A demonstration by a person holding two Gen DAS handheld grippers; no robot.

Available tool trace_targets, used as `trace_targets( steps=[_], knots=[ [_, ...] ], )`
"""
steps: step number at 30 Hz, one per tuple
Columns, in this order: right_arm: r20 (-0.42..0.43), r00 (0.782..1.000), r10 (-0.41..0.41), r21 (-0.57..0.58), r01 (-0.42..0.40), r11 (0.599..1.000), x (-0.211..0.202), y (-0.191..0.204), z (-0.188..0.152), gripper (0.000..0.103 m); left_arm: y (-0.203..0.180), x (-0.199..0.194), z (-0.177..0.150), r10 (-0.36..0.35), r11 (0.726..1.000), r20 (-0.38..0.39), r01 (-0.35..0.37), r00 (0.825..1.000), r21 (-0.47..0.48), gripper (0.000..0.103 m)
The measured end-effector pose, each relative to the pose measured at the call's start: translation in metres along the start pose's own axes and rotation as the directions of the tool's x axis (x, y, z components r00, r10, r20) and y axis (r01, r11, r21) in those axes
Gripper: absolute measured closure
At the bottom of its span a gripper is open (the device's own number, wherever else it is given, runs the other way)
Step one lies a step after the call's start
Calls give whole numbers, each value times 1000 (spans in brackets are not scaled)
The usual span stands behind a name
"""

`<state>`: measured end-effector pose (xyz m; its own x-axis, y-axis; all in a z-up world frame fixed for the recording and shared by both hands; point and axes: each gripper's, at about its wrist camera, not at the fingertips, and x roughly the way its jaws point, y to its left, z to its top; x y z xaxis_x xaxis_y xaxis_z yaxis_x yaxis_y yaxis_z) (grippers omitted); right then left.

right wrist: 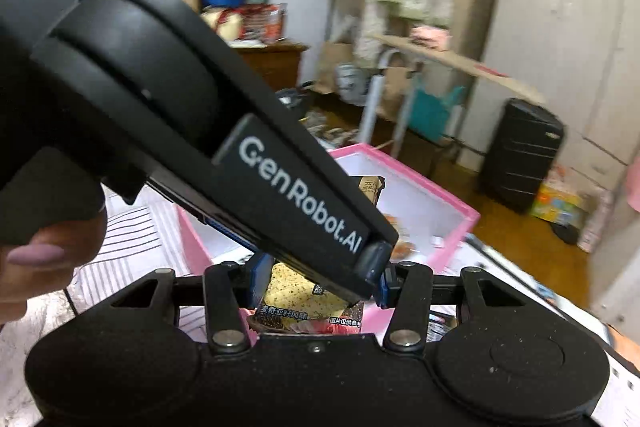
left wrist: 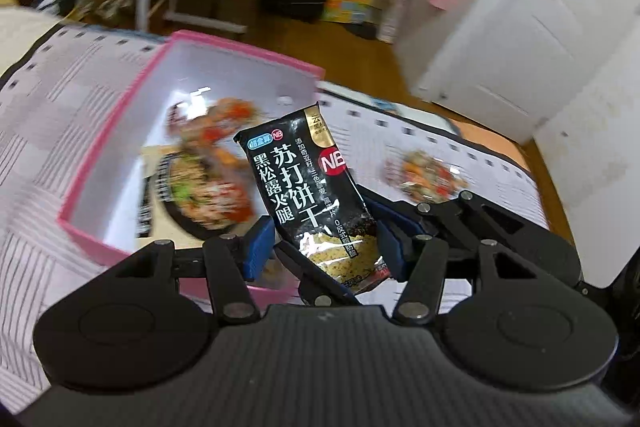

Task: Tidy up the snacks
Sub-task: 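Carry the NB cracker pack into the pink box and open the left tool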

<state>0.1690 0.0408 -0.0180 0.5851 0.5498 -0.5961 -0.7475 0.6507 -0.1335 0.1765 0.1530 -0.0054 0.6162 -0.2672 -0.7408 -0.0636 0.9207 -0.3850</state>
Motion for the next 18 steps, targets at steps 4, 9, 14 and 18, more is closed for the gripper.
trace_targets(
  steps=[4, 9, 14, 18],
  knots=[
    [-19, 997, 70, -11, -70, 997, 28, -2, 7, 49, 27, 12, 4, 53, 996, -18, -54, 998, -71, 49],
    [-16, 996, 83, 9, -83, 997, 40, -5, 4, 46, 49, 24, 9, 85, 987, -47, -90, 995, -131, 46],
    [-34, 998, 54, -7, -54, 999, 30, 1, 1, 44, 60, 30, 7, 75, 984, -75, -86, 994, -154, 45],
    [-8, 1000, 16, 47, -15, 999, 2, -13, -1, 41, 62, 13, 8, 84, 985, -35, -89, 996, -146, 45]
  ],
)
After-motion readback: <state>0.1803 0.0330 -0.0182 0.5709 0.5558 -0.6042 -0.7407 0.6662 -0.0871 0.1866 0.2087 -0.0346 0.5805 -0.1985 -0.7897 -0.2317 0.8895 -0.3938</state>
